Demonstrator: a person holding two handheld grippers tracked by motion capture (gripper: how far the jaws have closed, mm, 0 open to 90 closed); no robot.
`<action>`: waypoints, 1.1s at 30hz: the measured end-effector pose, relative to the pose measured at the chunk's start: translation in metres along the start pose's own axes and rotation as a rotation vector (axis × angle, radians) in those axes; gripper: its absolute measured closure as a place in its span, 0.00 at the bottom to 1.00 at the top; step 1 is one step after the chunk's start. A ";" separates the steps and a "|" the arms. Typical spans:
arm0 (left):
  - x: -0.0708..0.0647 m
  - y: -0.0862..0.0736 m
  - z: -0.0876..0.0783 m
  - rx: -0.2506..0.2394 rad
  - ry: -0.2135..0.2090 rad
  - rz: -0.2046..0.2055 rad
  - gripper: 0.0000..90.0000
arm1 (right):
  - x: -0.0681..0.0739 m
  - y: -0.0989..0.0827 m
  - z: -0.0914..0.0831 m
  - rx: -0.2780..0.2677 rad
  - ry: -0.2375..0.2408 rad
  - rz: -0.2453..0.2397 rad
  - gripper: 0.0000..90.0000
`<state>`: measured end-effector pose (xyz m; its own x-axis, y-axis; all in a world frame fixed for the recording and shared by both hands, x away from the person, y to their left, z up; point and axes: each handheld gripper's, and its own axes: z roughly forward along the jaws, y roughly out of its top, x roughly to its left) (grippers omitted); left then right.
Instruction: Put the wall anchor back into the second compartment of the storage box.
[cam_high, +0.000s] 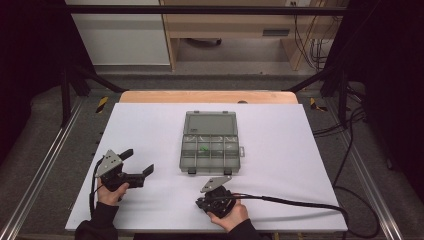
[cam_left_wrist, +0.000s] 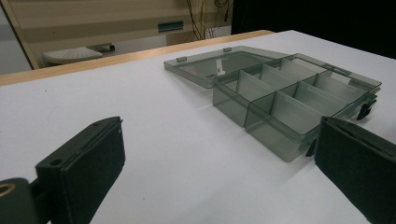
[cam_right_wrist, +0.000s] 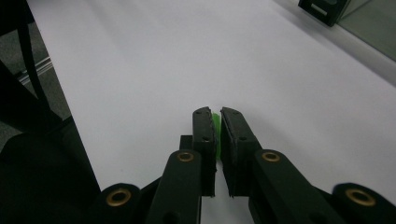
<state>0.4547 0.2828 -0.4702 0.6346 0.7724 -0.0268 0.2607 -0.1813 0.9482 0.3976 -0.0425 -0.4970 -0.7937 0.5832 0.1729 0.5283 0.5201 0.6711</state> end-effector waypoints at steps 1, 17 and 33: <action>0.000 0.000 0.000 0.000 0.000 0.000 0.02 | 0.000 0.000 0.000 0.000 0.000 0.000 0.95; 0.000 0.000 0.000 0.002 -0.004 0.003 0.01 | -0.007 0.017 -0.029 -0.101 -0.036 -0.017 0.95; 0.000 0.000 0.001 0.003 -0.005 0.005 0.01 | -0.036 0.049 -0.062 -0.239 -0.114 0.021 0.95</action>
<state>0.4550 0.2824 -0.4707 0.6396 0.7683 -0.0239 0.2601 -0.1870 0.9473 0.4335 -0.0768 -0.4255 -0.7368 0.6662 0.1153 0.4474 0.3525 0.8219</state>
